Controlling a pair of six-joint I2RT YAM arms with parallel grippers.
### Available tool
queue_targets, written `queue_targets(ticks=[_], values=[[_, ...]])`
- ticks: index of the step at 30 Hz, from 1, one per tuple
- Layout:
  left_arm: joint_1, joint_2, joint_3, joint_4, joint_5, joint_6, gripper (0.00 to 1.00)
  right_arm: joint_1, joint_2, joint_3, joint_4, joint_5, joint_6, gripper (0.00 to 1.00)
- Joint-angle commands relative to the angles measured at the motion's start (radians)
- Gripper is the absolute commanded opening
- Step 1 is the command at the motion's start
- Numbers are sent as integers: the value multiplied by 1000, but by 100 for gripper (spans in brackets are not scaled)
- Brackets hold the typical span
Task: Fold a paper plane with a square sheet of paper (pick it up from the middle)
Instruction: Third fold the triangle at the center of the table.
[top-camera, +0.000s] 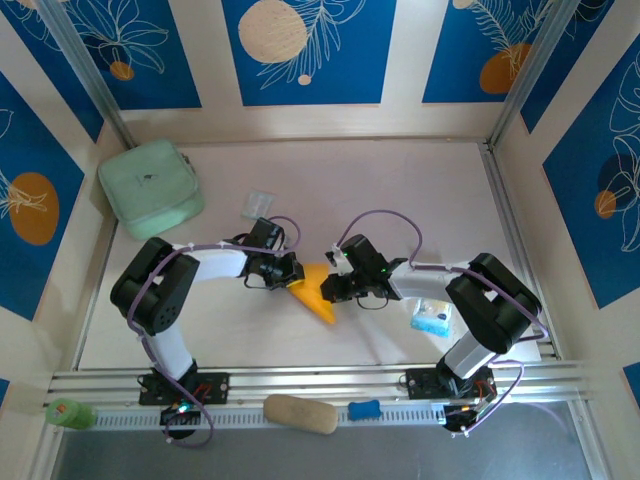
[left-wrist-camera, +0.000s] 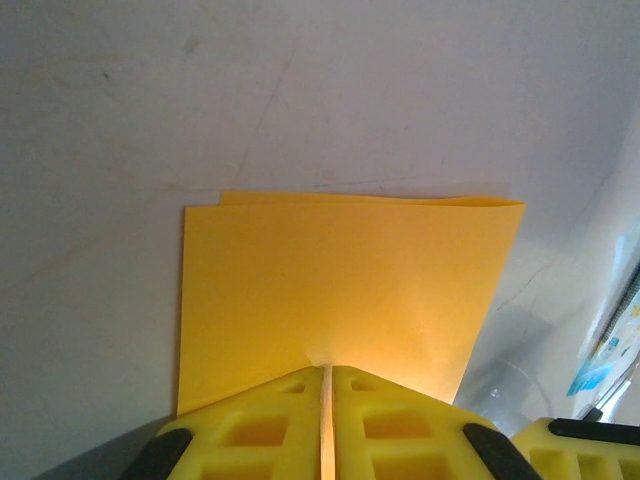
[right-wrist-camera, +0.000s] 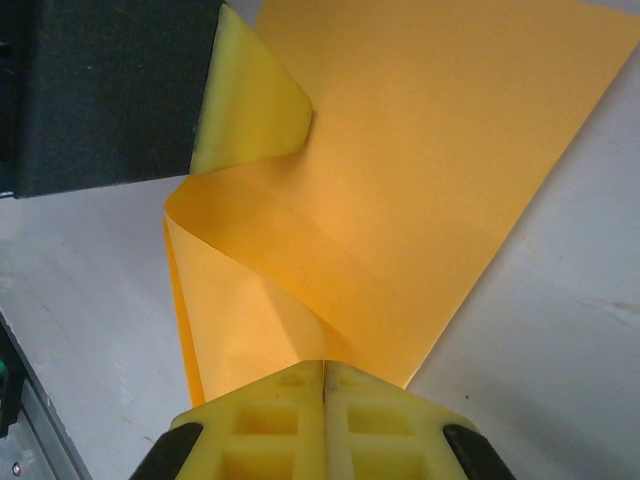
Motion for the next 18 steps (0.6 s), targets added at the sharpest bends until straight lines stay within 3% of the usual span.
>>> queue_targets(ticks=[1,18], values=[[7,-12,-13,-33,-6,12,10,-9,4,24,-24,-10,9,3],[7,-25,-16,-37,-11,12,10,-12,14,36,-61,9,14,3]])
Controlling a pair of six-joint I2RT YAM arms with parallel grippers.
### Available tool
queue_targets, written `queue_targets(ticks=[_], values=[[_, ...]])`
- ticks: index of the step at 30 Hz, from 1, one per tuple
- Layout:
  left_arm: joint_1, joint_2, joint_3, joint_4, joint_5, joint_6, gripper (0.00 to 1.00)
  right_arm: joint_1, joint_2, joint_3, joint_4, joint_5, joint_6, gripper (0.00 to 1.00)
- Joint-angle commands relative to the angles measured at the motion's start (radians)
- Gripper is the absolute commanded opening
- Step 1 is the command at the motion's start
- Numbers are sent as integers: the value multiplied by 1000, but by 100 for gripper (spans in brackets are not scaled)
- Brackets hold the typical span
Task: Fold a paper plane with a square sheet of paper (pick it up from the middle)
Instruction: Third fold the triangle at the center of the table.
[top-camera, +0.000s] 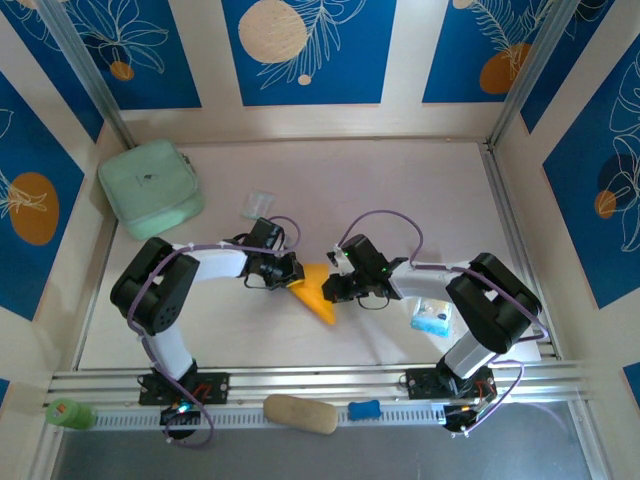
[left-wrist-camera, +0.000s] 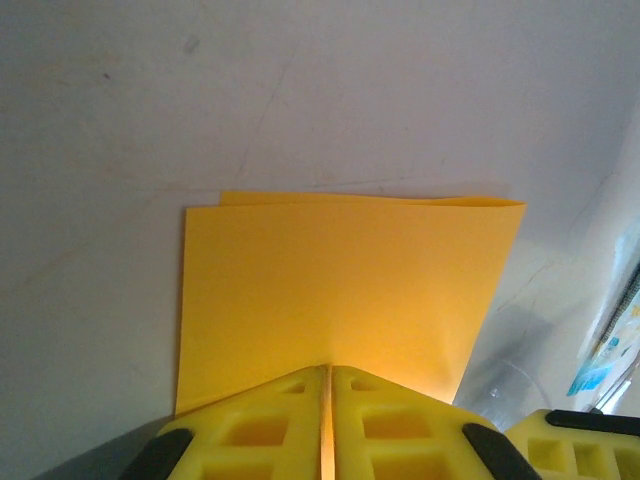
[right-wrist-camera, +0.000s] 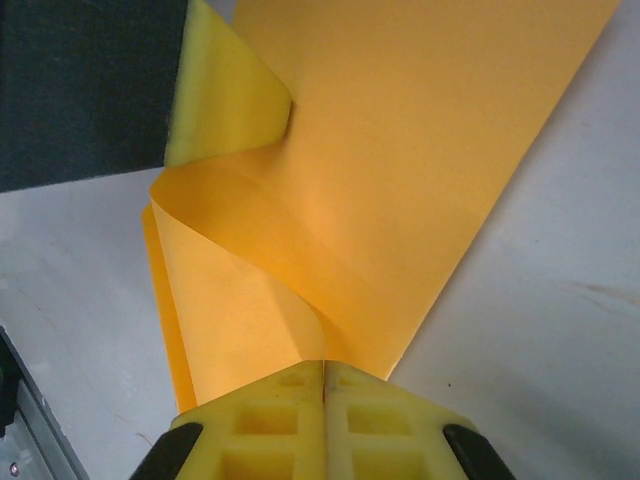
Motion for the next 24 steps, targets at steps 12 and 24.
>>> queue_targets(ticks=[12,24], values=[[7,-22,-17,-33,-7,12,10,6,3,42,4,-76,-17,4],[7,-20,-20,-27,-5,12,10,25,21,69,-4,-118,-47,4]])
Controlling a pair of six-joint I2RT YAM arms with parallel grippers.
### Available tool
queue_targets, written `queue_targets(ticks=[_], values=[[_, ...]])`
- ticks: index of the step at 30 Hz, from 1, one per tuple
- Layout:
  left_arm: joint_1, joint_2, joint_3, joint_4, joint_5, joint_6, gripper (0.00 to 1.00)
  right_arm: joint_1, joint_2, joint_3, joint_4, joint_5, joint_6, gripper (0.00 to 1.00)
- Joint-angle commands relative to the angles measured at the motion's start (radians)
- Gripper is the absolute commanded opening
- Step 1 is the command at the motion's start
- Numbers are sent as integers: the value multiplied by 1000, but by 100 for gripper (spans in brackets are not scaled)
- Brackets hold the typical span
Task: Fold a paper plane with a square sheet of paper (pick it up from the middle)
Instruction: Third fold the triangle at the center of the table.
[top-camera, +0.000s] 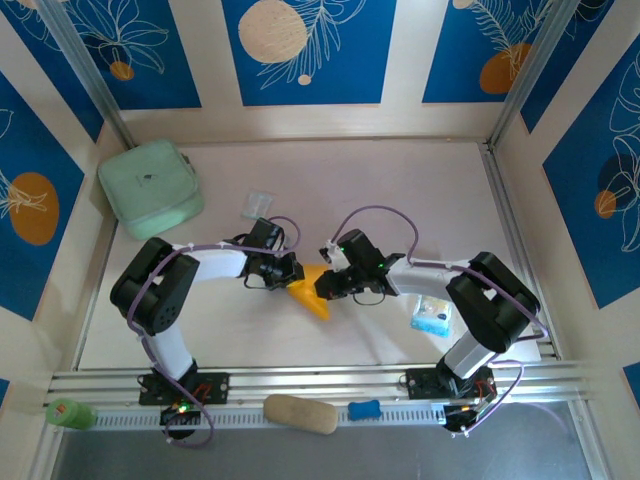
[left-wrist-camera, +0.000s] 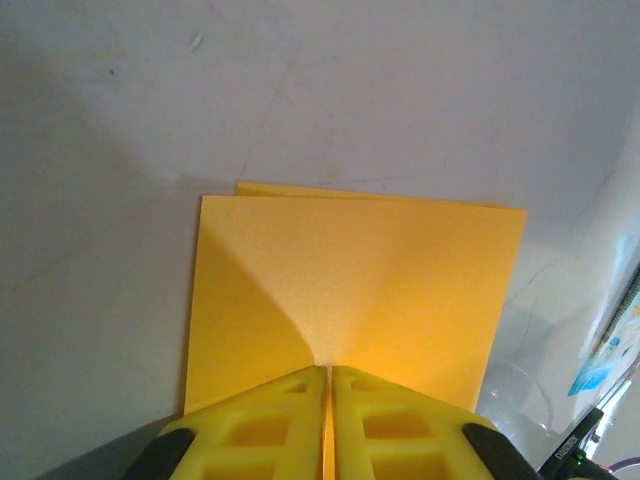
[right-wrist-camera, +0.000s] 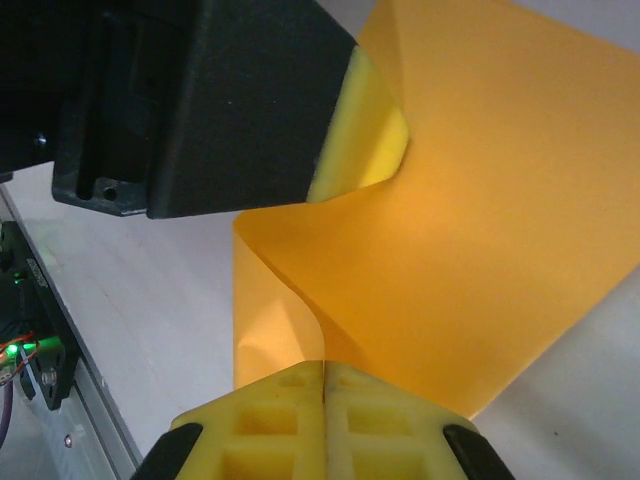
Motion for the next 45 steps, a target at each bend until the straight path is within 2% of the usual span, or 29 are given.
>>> queue_targets(ticks=[1,8,19,24,36,45], values=[[7,-19,-16,-30,-5,12,10,10,12,17,-14,-33,-22,4],[7,-29,-15,-34,-5,12,10,14,-21,11,-60,-36,-25,4],[7,-68,-18,-38,-16,0,10,50,-35,22,-109,-105,-42,4],[7,-70,-24,-31,-13,-4,10,53,-19,11,-99,-64,-21,4],[6,-24,-18,-9,15,-4,10,14,38,33,-66,-96,-38,4],[5,1,2,-25,12,13,10,-12,59,36,-65,-74,-39,4]])
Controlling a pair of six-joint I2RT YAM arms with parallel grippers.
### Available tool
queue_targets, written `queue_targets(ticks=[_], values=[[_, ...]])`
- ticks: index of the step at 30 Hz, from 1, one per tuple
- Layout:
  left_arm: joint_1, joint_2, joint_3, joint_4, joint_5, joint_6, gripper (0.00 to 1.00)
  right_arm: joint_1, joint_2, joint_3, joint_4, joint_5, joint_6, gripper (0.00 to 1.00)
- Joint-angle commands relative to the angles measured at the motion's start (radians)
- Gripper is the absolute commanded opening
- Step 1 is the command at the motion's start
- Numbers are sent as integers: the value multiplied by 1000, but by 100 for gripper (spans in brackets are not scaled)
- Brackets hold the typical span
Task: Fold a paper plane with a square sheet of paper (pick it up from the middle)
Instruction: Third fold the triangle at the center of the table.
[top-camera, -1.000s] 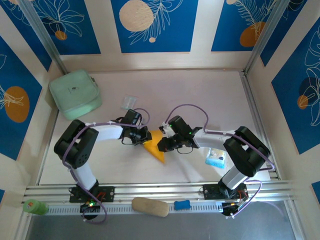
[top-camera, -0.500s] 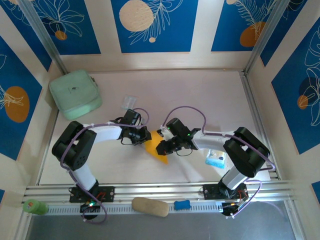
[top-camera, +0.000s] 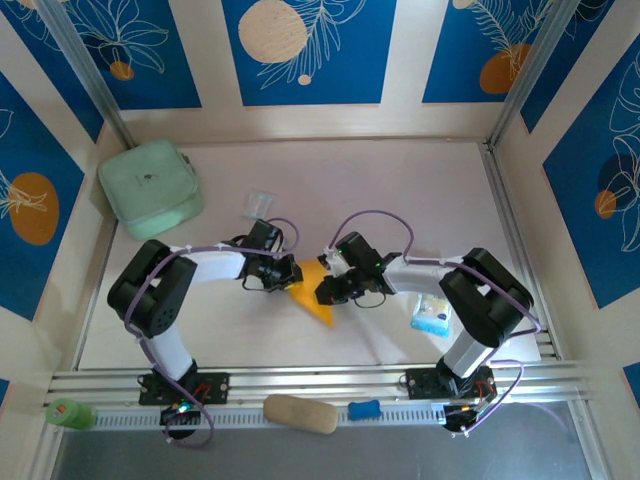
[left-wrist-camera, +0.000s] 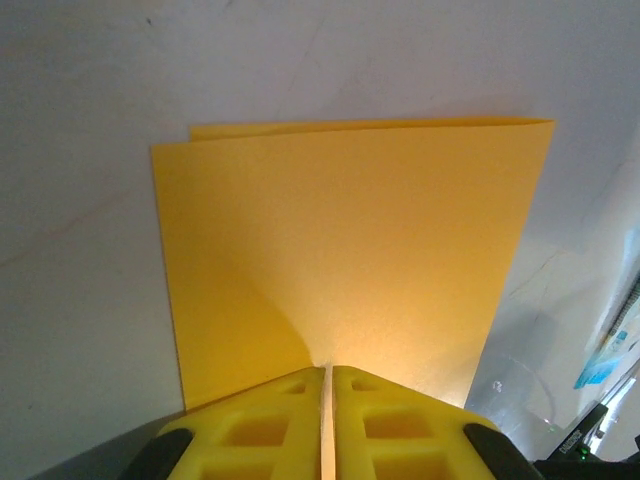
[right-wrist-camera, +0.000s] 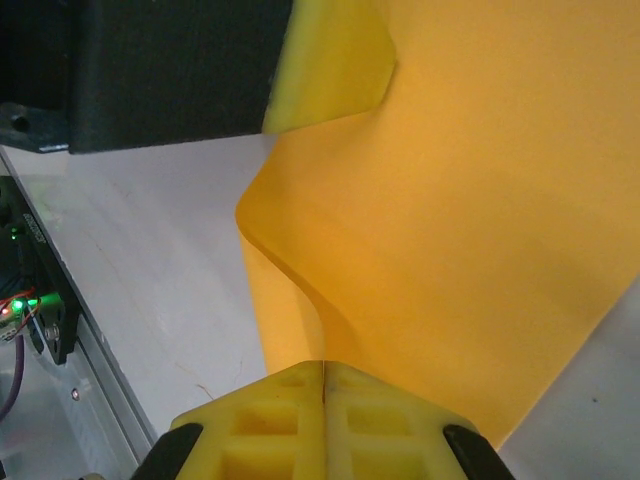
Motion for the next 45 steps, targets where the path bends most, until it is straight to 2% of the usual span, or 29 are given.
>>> queue_targets(ticks=[1,14,25,35,45], values=[[5,21,20,-11,16,14,10,-6,24,23,1,-4,-11,4],[5,19,23,-21,13,20,10,-7,47,52,-17,50,-12,4],[6,14,22,-26,11,21,10,-4,35,50,-39,38,-22,4],[5,10,21,-26,9,18,10,15,27,46,-52,-29,-22,4],[5,8,20,-27,6,18,10,21,41,51,-64,17,-19,4]])
